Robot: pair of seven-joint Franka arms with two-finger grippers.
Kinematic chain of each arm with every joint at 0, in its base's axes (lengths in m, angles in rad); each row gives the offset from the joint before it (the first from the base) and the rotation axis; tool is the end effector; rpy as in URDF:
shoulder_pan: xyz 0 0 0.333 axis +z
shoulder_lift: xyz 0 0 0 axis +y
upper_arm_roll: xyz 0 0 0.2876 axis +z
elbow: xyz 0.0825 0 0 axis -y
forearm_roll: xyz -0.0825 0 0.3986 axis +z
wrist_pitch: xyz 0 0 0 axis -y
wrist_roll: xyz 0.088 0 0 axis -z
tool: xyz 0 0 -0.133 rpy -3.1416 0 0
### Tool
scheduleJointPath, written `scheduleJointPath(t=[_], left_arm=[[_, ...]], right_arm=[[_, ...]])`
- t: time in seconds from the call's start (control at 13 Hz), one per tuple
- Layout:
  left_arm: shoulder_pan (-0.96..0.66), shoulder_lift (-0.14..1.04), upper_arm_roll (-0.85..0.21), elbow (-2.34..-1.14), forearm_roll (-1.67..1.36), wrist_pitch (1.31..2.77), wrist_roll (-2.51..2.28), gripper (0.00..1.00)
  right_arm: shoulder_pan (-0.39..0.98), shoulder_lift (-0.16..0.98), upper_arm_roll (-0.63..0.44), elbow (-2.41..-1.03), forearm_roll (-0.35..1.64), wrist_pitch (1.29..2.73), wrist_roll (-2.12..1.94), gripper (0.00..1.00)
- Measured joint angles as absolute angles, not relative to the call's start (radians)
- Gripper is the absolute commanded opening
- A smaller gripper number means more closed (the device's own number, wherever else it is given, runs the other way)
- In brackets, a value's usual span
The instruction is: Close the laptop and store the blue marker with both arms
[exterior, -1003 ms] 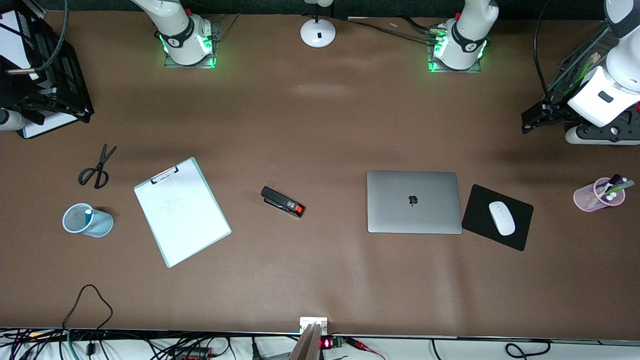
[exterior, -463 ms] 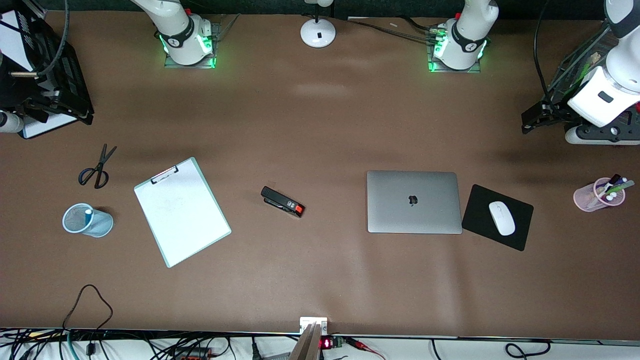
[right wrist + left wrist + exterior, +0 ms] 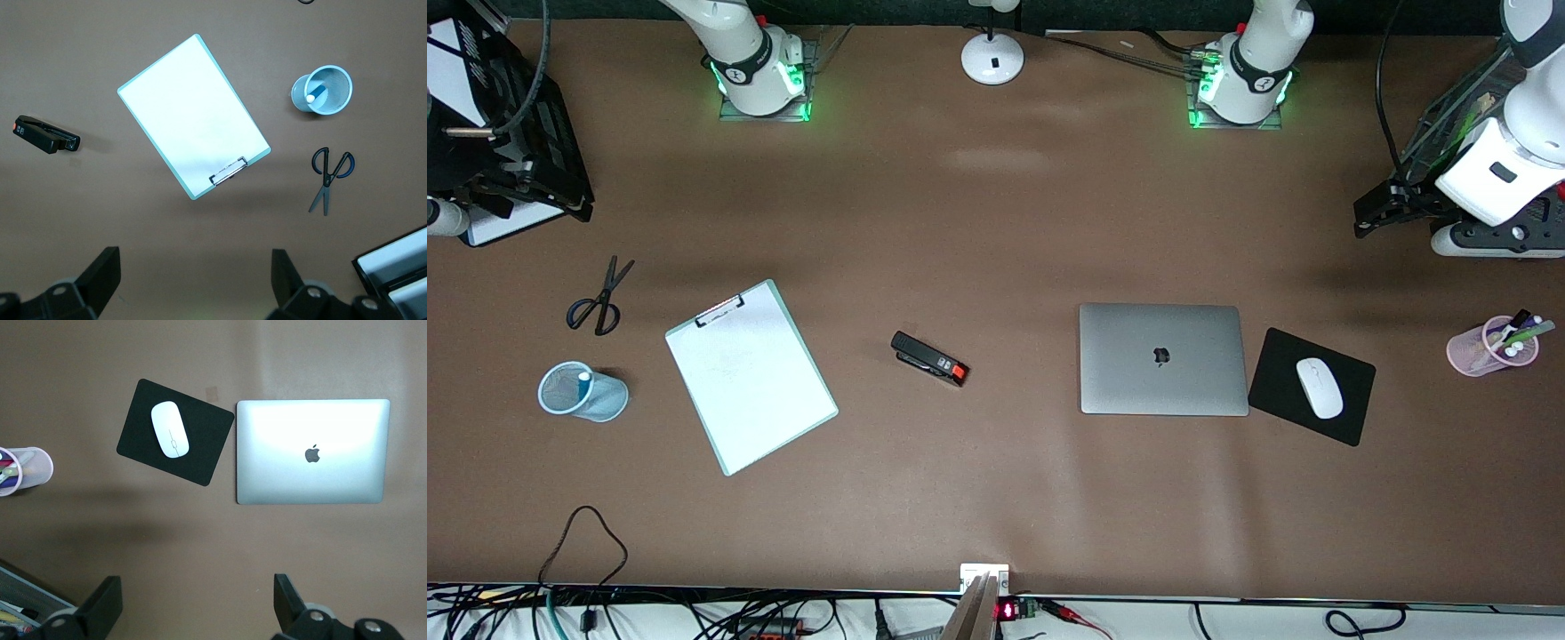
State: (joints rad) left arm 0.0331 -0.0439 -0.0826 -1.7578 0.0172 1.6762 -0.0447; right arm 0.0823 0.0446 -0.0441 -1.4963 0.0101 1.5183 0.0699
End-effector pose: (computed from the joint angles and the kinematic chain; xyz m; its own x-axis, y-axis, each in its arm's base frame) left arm 0.5584 -0.0262 0.5125 0.9993 -0.0064 -0.0369 -0.0072 -0.9997 -0.0223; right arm 0.5757 0.0239 0.5761 0.9992 -0.0312 -0.0231 -0.0313 -0.9995 -0.0065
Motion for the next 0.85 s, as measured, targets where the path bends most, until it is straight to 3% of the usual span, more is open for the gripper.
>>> scheduleJointPath(t=[0.85], left_arm=[[0.033, -0.044, -0.091, -1.758, 0.017, 1.676, -0.043, 1.00]], right_arm=[[0.082, -0.057, -0.044, -1.630, 0.010, 1.567, 0.035, 1.00]])
